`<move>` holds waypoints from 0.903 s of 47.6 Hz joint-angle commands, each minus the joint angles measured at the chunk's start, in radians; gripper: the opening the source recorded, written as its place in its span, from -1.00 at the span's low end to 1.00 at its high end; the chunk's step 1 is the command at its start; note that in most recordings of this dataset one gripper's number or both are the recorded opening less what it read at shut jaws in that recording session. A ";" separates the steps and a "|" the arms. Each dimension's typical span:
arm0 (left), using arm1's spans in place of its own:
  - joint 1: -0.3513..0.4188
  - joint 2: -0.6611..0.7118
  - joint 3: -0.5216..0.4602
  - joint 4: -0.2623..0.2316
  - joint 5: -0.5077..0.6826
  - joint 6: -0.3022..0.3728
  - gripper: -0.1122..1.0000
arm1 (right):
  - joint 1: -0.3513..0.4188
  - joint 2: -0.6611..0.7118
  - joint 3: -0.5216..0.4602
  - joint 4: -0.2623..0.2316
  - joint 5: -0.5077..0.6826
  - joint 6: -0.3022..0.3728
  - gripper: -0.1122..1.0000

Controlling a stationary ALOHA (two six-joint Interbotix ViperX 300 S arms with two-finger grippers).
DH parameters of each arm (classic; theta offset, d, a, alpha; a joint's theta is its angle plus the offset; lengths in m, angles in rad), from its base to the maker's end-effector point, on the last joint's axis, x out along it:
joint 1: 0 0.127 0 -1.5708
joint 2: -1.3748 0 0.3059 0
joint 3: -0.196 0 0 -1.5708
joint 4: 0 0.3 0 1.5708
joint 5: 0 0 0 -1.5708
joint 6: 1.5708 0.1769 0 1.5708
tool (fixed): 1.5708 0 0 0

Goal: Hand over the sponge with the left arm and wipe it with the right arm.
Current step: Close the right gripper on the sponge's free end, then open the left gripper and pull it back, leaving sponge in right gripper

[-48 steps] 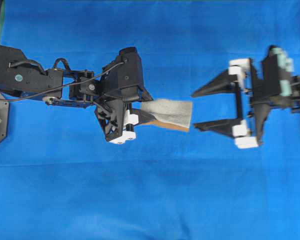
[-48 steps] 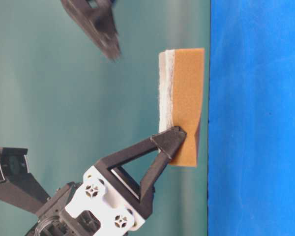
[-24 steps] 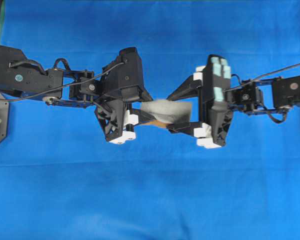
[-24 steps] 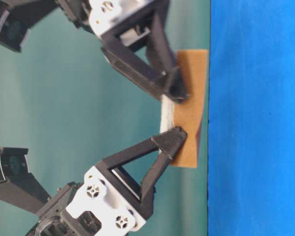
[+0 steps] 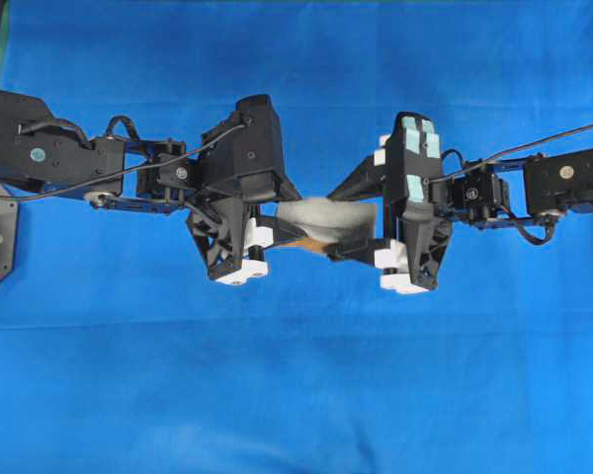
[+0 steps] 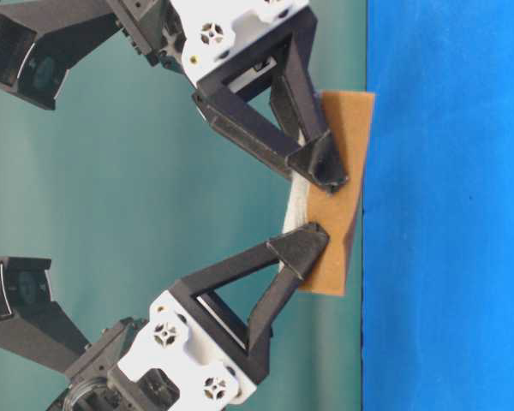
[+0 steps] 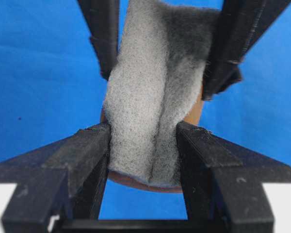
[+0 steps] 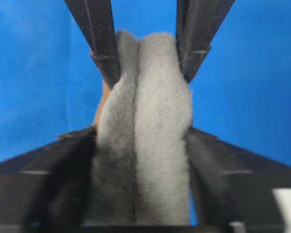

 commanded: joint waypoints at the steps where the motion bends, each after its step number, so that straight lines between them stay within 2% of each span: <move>1: -0.002 -0.014 -0.014 0.000 -0.023 0.002 -0.13 | 0.002 -0.020 -0.015 -0.008 0.003 -0.003 0.24; 7: -0.002 -0.014 -0.014 0.000 -0.026 0.008 -0.31 | 0.002 -0.025 -0.014 -0.011 0.017 -0.006 -0.31; 9: 0.000 -0.014 -0.015 0.000 -0.026 0.009 -0.32 | 0.002 -0.028 -0.015 -0.011 0.020 -0.006 -0.42; 20: -0.002 -0.014 -0.017 -0.002 -0.049 0.028 -0.34 | 0.002 -0.029 -0.015 -0.014 0.028 -0.009 -0.43; 22: -0.002 -0.017 -0.014 0.000 -0.052 0.031 -0.24 | 0.002 -0.029 -0.015 -0.015 0.029 -0.009 -0.43; 28: 0.000 -0.034 -0.002 0.000 -0.051 0.031 0.44 | 0.002 -0.029 -0.017 -0.018 0.035 -0.009 -0.43; 32: 0.000 -0.061 0.011 0.000 -0.049 0.031 0.79 | 0.002 -0.031 -0.017 -0.020 0.043 -0.009 -0.43; 35: -0.002 -0.095 0.031 0.000 -0.049 0.029 0.87 | 0.002 -0.032 -0.015 -0.021 0.046 -0.009 -0.43; 43: -0.023 -0.187 0.095 0.000 -0.058 0.026 0.84 | 0.002 -0.032 -0.014 -0.025 0.048 -0.009 -0.43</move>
